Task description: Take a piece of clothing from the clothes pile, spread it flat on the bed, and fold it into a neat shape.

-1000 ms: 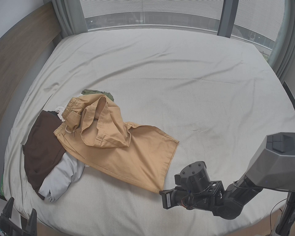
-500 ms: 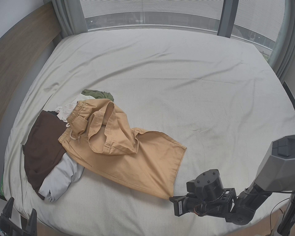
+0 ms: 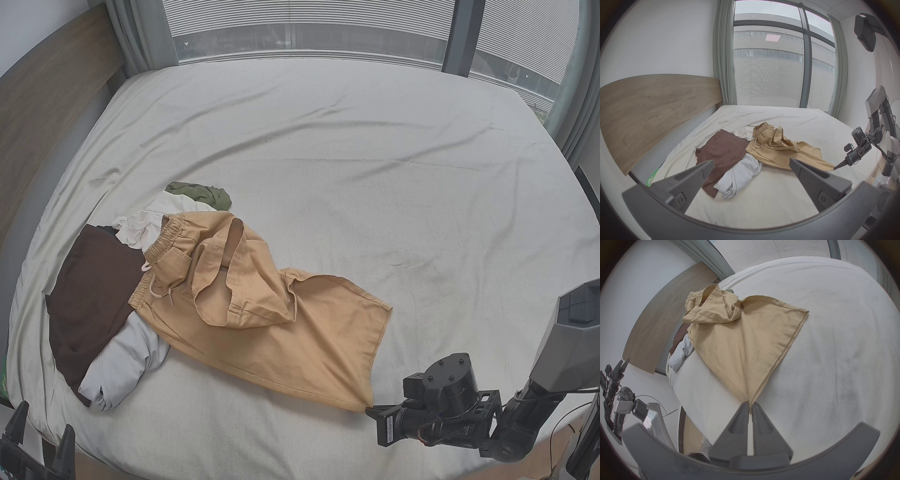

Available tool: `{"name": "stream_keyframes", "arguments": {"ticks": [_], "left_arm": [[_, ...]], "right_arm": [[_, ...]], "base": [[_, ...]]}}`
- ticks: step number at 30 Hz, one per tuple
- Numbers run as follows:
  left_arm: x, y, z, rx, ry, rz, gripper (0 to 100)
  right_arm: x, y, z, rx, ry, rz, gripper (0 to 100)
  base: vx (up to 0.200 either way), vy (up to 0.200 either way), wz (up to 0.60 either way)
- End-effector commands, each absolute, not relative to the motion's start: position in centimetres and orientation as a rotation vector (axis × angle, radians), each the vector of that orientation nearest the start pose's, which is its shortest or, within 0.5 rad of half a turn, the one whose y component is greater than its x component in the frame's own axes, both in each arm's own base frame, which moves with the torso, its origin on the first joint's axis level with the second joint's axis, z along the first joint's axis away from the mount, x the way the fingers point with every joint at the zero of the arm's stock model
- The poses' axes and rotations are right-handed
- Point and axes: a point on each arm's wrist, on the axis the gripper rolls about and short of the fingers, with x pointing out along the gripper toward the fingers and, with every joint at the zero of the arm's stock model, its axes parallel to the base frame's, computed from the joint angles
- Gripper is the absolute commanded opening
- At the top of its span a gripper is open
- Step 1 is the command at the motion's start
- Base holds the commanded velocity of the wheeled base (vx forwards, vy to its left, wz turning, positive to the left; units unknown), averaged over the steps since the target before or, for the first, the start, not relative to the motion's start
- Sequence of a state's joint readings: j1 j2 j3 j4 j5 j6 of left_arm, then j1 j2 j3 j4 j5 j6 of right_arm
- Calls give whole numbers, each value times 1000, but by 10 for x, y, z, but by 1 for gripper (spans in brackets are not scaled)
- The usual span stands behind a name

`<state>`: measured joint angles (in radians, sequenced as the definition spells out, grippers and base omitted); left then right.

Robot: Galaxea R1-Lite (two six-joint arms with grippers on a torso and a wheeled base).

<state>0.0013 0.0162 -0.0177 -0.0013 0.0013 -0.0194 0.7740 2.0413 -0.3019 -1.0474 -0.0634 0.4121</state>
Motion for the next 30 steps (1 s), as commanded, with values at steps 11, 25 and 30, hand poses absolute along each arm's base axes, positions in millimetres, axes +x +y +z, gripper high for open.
{"name": "stream_keyframes", "arguments": {"ticks": [11,25,30], "left_arm": [[-23,0,76,-20,-2,3,100],[-23,0,76,-20,-2,3,100],[-23,0,76,-20,-2,3,100]], "right_arm": [[172,152,20,91,800,477,0],[164,120,22,80,823,393,0],[158,109,24,85,829,367,0]], "base": [[0,0,0],[0,0,0],[0,0,0]]}}
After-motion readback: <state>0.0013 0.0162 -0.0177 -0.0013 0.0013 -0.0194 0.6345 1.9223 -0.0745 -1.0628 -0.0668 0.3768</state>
